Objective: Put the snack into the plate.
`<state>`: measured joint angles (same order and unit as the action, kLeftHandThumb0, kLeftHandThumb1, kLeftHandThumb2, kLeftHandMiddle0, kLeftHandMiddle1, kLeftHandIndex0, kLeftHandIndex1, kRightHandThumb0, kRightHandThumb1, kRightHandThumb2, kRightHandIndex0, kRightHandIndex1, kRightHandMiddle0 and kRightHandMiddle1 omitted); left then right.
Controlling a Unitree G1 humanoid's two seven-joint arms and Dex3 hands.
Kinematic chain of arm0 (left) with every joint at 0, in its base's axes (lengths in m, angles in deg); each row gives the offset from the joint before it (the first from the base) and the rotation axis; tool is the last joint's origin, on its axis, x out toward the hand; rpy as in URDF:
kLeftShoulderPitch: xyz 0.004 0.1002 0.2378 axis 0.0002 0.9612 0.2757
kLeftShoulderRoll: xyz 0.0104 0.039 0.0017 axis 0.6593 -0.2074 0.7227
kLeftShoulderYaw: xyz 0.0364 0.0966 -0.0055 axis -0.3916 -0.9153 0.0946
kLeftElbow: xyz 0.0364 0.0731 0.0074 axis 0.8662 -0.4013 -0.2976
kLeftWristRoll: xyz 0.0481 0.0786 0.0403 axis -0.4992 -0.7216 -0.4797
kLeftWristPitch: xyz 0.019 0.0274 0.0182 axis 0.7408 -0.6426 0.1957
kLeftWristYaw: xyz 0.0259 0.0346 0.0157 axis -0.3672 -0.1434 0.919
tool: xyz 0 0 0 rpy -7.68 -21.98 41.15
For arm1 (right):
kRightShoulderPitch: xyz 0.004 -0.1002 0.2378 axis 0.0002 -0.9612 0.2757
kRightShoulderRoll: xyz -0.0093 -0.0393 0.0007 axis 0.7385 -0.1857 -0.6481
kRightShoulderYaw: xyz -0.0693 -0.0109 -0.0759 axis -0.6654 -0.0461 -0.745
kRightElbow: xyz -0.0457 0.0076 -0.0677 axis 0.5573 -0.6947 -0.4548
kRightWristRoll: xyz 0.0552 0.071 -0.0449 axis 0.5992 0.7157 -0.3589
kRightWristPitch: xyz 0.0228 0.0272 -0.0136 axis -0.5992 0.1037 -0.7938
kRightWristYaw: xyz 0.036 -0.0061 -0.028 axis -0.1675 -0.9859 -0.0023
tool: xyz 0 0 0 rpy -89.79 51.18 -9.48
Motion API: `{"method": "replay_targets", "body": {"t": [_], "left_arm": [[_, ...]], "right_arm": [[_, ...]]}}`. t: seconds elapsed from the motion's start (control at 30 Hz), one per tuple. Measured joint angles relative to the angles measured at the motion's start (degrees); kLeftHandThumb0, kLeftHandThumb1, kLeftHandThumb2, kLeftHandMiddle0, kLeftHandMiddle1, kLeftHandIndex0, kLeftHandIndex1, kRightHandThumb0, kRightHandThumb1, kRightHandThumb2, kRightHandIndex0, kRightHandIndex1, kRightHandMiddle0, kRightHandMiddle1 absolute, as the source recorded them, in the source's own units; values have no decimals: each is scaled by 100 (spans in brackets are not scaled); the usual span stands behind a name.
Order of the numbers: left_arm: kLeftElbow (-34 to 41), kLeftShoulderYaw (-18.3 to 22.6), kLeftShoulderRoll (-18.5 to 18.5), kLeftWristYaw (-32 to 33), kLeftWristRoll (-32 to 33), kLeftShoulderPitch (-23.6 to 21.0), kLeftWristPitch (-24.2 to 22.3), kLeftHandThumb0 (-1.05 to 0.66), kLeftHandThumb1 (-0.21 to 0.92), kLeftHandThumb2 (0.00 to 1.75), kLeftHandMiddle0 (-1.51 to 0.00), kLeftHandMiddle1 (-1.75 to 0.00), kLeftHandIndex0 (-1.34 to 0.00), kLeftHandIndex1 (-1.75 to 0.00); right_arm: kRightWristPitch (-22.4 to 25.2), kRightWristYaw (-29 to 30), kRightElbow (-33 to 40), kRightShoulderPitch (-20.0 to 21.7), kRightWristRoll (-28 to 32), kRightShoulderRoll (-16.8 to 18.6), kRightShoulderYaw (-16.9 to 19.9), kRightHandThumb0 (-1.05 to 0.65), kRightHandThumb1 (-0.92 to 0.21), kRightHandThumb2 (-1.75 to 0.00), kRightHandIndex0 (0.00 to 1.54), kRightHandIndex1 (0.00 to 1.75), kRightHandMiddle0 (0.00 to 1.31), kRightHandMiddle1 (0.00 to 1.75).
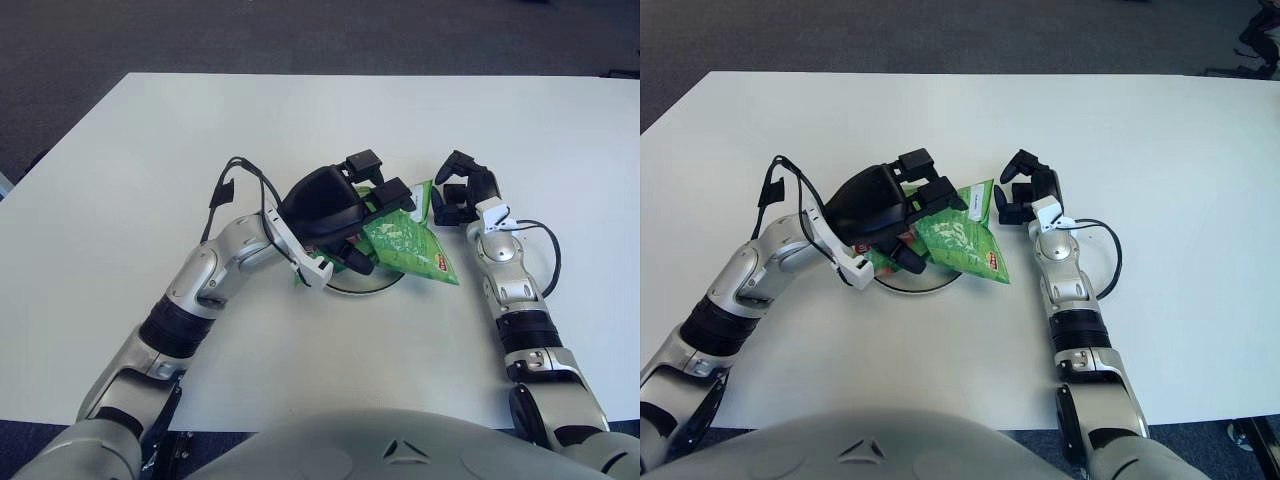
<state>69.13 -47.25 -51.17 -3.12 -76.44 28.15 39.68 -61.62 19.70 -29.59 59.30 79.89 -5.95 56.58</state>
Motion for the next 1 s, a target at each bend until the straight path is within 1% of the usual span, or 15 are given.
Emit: {"method": "replay_targets", "body": {"t": [0.1, 0.13, 0.2, 0.23, 0.27, 0.33, 0.4, 0.53, 0.73, 0.83, 1.0], "left_arm": [[107, -12, 59, -337, 169, 0, -106, -93, 92, 72, -2, -56, 0, -50], [144, -17, 77, -483, 263, 0, -165, -93, 92, 73, -2, -55, 0, -49], [208, -25, 109, -712, 401, 0, -262, -94, 92, 74, -1, -46, 0, -37], [233, -28, 119, -815, 497, -1, -306, -94, 92, 74, 0, -44, 0, -35], [255, -31, 131, -956, 621, -10, -364, -96, 92, 74, 0, -36, 0, -26], [264, -46, 159, -1223, 853, -64, -448, -98, 92, 75, 0, -25, 0, -14], [264, -74, 219, -1485, 1045, -153, -508, -100, 92, 75, 0, -18, 0, -8], [270, -79, 297, -1854, 1340, -276, -627, -102, 92, 73, 0, -9, 0, -2], [330, -79, 336, -2251, 1660, -342, -988, -105, 92, 68, 0, -2, 0, 0], [362, -75, 343, -2322, 1678, -364, -1118, -105, 92, 65, 0, -1, 0, 0], [420, 3, 343, -2328, 1730, -373, -1203, -105, 92, 61, 0, 0, 0, 0]], "right_arm": [[-21, 1, -17, 4, -18, -15, -5, -54, -17, -149, 128, 175, 73, 175], [-30, 0, -23, 6, -23, -22, -9, -54, -17, -149, 128, 175, 74, 175], [-46, 0, -31, 7, -26, -34, -16, -54, -17, -150, 128, 175, 74, 175], [-54, -4, -33, 7, -27, -39, -19, -54, -17, -150, 128, 175, 74, 175], [-69, -12, -40, 7, -27, -46, -21, -54, -17, -150, 127, 175, 74, 175], [-97, -42, -52, 7, -26, -60, -19, -55, -16, -150, 127, 175, 74, 175], [-111, -68, -58, 7, -20, -69, -13, -55, -16, -151, 127, 175, 75, 175], [-162, -109, -122, 30, 6, -66, 12, -55, -15, -152, 128, 175, 75, 175], [-329, -64, -341, 114, 4, -66, 61, -55, -15, -152, 129, 175, 75, 175], [-343, 45, -368, 126, -45, -66, 50, -55, -15, -153, 130, 175, 76, 175], [-326, 90, -350, 124, -86, -72, 22, -56, -14, -153, 132, 175, 76, 175]]}}
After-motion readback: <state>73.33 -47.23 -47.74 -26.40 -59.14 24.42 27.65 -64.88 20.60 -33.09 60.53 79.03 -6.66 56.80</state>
